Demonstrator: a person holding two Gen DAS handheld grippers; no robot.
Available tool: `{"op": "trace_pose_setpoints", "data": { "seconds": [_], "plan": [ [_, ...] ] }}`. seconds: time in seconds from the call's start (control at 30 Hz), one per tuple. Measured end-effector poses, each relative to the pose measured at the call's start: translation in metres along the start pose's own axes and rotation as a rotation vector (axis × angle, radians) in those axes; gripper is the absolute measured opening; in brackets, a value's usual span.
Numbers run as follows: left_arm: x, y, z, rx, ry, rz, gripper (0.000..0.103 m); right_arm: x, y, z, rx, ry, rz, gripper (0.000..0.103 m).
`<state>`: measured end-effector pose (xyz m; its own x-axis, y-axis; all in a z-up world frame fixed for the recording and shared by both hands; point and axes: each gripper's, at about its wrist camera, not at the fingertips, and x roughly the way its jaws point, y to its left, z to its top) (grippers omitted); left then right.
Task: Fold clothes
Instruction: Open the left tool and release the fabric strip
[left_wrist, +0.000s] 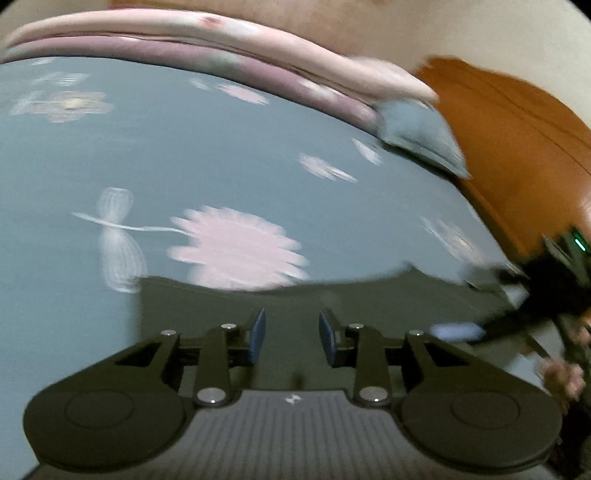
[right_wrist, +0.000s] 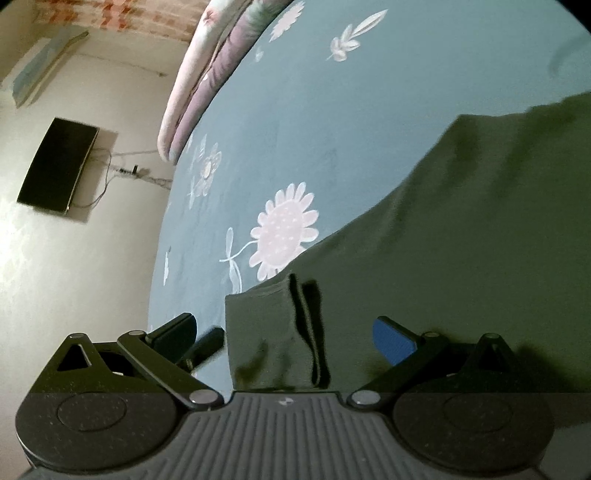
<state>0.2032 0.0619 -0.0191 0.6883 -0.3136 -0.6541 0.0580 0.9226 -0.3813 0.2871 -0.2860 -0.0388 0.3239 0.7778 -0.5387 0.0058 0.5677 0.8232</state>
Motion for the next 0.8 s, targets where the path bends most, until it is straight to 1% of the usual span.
{"op": "trace_pose_setpoints", "data": {
  "seconds": [0.03, 0.13, 0.23, 0.27, 0.3, 0.4, 0.5, 0.53, 0.63, 0.7, 0.77, 0.8],
  "plan": [
    [-0.001, 0.011, 0.001, -0.019, -0.009, 0.015, 0.031, 0.003, 0.002, 0.000, -0.007, 0.004, 0.000, 0.103],
    [0.006, 0.032, 0.002, -0.028, -0.007, 0.008, 0.031, 0.011, 0.010, -0.001, -0.026, 0.014, -0.002, 0.103],
    [0.030, 0.050, -0.006, -0.039, 0.046, -0.003, 0.031, 0.020, 0.017, -0.004, -0.041, 0.024, -0.016, 0.103],
    [0.039, 0.056, -0.010, -0.059, 0.075, -0.018, 0.031, 0.023, 0.020, -0.005, -0.047, 0.026, -0.025, 0.103],
    [0.043, 0.061, -0.012, -0.074, 0.085, -0.039, 0.031, 0.026, 0.022, -0.007, -0.049, 0.028, -0.037, 0.103],
    [0.034, 0.065, -0.002, -0.064, 0.075, -0.091, 0.033, 0.033, 0.028, -0.013, -0.058, 0.030, -0.076, 0.103],
    [0.024, 0.072, 0.008, -0.006, 0.038, -0.092, 0.036, 0.039, 0.037, -0.020, -0.095, 0.021, -0.121, 0.103],
    [0.024, 0.076, 0.010, 0.011, 0.036, -0.090, 0.040, 0.041, 0.040, -0.022, -0.113, 0.016, -0.129, 0.103],
    [0.037, 0.090, 0.015, 0.014, 0.070, -0.121, 0.039, 0.051, 0.056, -0.028, -0.185, -0.004, -0.142, 0.103],
    [0.042, 0.097, 0.020, 0.020, 0.084, -0.148, 0.040, 0.061, 0.074, -0.031, -0.256, -0.017, -0.143, 0.103],
    [0.031, 0.098, 0.029, 0.046, 0.051, -0.168, 0.040, 0.071, 0.092, -0.035, -0.339, -0.032, -0.144, 0.103],
    [0.026, 0.099, 0.033, 0.053, 0.033, -0.177, 0.040, 0.079, 0.101, -0.038, -0.390, -0.021, -0.143, 0.103]
  ]
}}
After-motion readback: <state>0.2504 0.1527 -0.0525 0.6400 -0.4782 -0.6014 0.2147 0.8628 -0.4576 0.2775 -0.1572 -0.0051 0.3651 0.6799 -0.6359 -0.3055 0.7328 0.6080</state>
